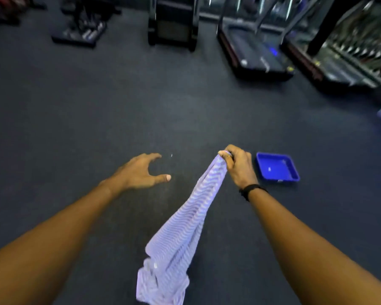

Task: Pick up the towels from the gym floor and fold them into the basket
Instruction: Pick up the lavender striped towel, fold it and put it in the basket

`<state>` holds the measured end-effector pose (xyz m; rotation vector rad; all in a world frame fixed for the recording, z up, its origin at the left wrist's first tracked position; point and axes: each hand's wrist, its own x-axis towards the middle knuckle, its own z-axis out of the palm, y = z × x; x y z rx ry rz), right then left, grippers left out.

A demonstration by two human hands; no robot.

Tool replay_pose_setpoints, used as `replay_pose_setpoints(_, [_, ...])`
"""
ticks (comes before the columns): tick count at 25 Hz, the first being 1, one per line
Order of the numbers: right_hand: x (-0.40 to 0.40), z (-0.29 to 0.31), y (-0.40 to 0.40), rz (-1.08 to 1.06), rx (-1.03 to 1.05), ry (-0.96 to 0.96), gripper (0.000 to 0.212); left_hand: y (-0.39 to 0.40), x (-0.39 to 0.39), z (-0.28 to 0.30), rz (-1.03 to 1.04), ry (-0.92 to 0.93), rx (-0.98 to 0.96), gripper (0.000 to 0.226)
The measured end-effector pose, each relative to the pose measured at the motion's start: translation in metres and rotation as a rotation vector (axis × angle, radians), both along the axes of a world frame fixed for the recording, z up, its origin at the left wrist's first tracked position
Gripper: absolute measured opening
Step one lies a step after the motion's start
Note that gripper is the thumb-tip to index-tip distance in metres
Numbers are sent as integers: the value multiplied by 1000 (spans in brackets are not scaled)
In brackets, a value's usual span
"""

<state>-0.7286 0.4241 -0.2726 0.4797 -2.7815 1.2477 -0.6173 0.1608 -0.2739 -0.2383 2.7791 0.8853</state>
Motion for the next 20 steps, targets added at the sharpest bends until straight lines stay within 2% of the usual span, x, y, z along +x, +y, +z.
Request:
replay_pose_setpoints(4, [-20, 168, 29, 10, 7, 239, 26, 16, -11, 147, -23, 193, -22, 110])
replay_pose_setpoints(6, [-19, 232, 47, -5, 100, 350, 26, 29, -15, 204, -47, 270, -19, 100])
replay_pose_setpoints(9, [-7, 312, 86, -59, 107, 461, 31, 55, -22, 279, -96, 410, -41, 86])
replay_pose_setpoints(14, [26, 390, 151, -183, 231, 527, 28, 103, -31, 344, -219, 537, -14, 85])
replay_pose_setpoints(20, [113, 424, 227, -470, 335, 529, 28, 163, -26, 382, -489, 595, -20, 85])
